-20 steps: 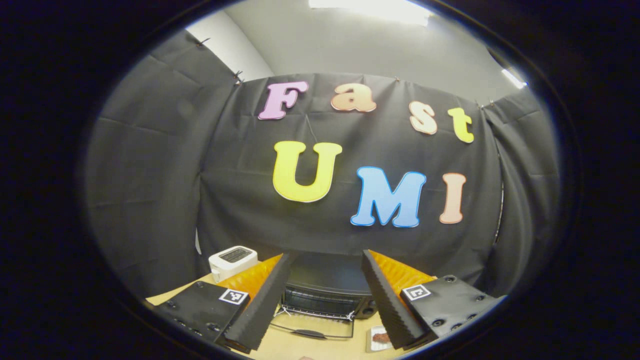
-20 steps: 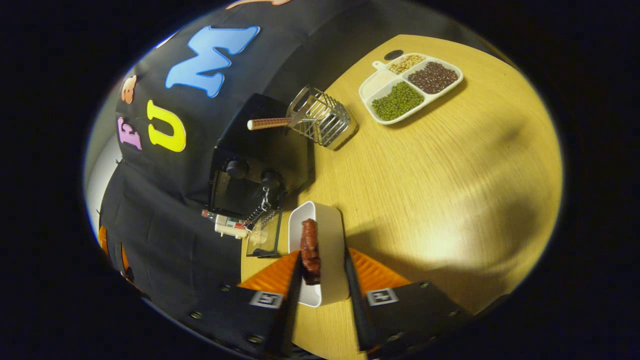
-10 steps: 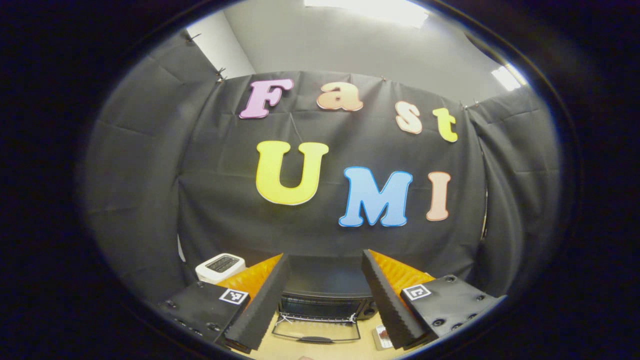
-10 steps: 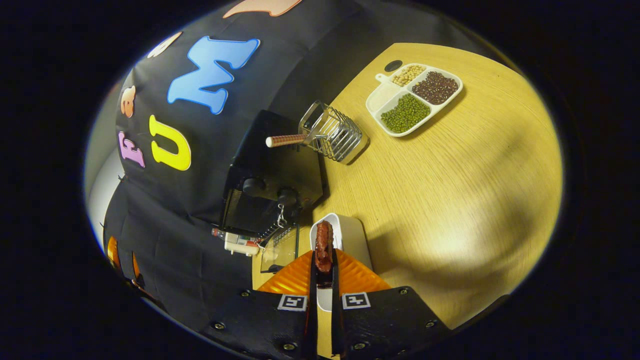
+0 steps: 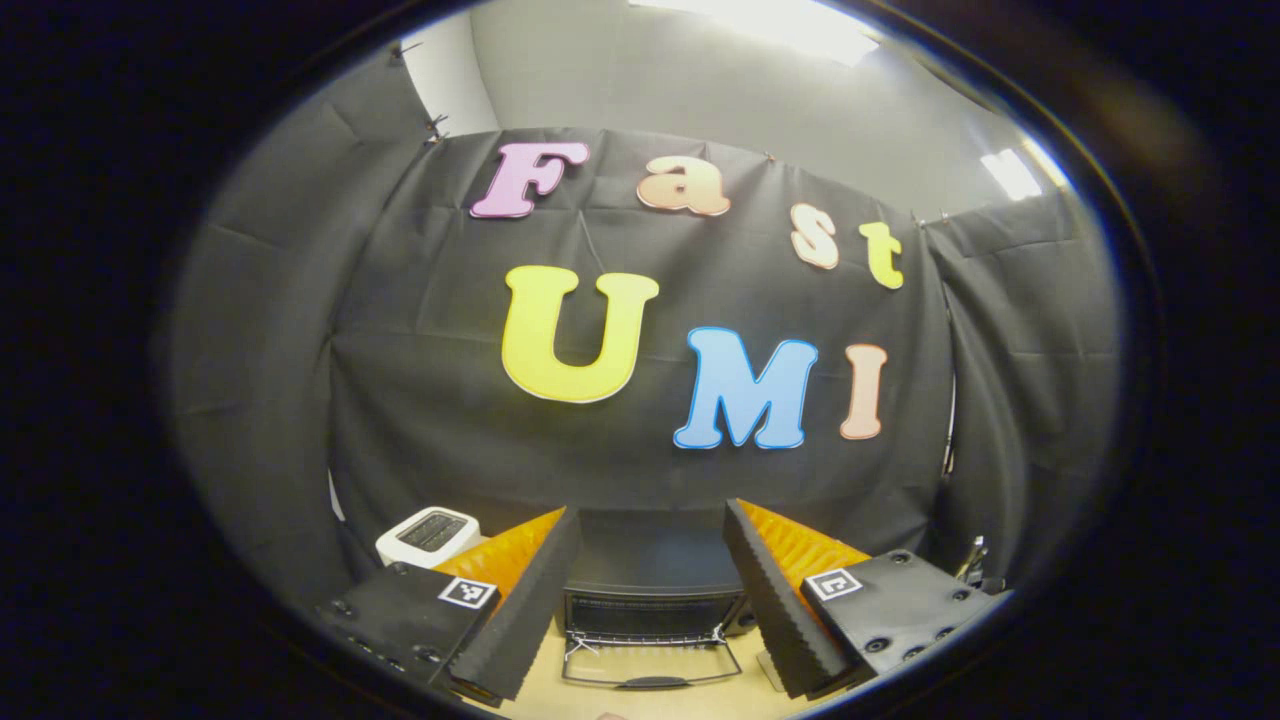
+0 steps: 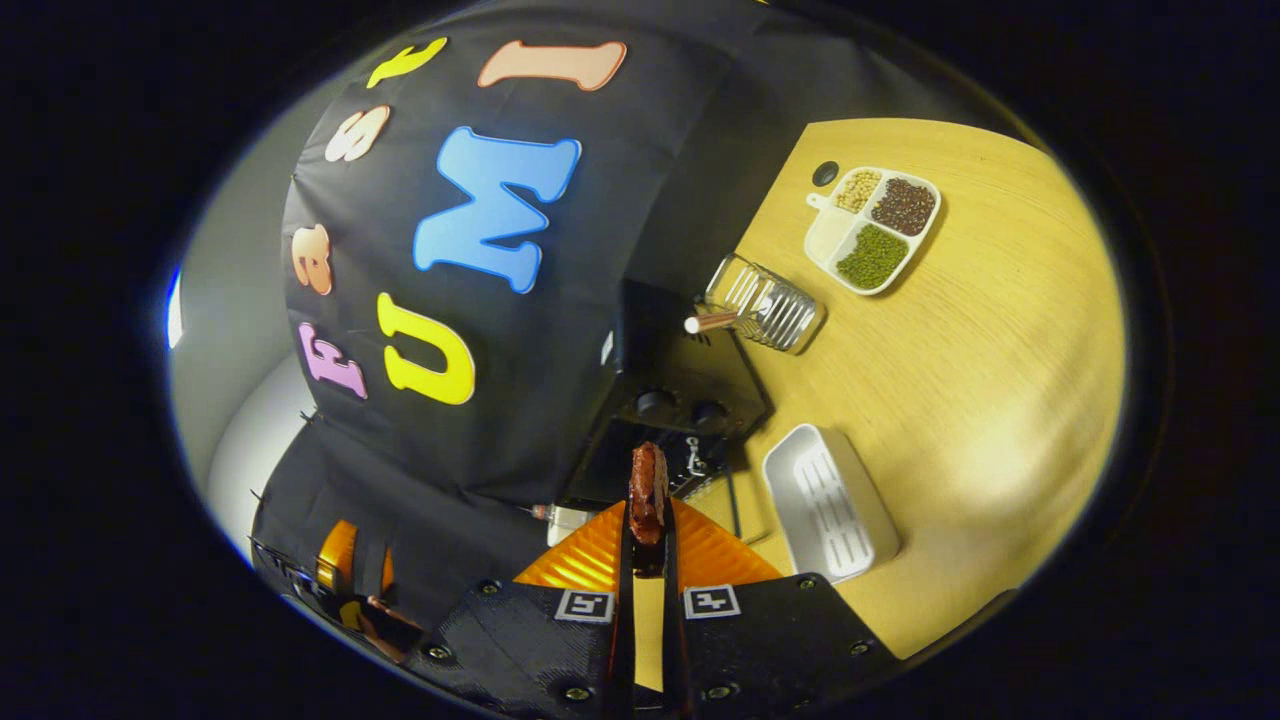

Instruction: Open the electric oven with the left hand, put the food in, and close the electric oven.

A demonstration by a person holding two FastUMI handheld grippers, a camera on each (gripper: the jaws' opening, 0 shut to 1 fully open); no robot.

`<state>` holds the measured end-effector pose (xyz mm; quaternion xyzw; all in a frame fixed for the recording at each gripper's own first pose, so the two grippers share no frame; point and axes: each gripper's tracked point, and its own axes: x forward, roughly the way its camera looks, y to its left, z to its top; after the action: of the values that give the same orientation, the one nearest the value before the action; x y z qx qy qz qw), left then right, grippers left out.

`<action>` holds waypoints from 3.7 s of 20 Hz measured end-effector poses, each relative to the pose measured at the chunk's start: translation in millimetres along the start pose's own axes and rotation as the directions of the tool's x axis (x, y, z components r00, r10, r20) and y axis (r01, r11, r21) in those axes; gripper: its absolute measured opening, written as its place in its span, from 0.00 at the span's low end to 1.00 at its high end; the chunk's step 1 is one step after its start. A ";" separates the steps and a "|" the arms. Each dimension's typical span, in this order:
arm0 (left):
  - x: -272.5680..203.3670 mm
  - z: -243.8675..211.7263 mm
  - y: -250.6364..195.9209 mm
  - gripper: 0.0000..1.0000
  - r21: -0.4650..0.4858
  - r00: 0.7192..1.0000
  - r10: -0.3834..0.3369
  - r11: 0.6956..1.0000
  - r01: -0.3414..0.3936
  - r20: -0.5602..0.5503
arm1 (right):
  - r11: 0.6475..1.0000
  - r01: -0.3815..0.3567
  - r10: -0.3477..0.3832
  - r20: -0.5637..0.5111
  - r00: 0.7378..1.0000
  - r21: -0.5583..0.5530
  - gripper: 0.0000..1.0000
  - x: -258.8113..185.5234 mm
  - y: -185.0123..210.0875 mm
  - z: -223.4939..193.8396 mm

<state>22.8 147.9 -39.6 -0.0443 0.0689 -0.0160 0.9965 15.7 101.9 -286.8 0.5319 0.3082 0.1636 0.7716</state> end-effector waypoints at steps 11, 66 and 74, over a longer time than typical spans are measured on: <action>5.0 13.2 43.6 0.95 0.053 0.999 -0.049 0.997 0.048 0.017 | 0.995 -0.096 0.098 -0.071 0.993 0.030 0.11 91.7 63.7 -70.6; 28.3 -19.2 -30.7 1.00 0.063 0.997 -0.080 0.995 0.080 0.005 | 0.521 0.493 -0.119 0.513 0.850 -0.697 0.62 -1.8 137.1 65.3; 28.4 -20.7 -81.7 1.00 0.083 0.995 -0.102 0.991 0.100 0.021 | 0.474 0.532 -0.005 0.603 0.798 -0.701 0.62 -67.0 194.4 99.3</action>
<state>46.0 63.7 -56.6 -0.0069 0.0535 -0.0689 0.9962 44.2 65.6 -63.2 0.0522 0.0496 0.0112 0.9973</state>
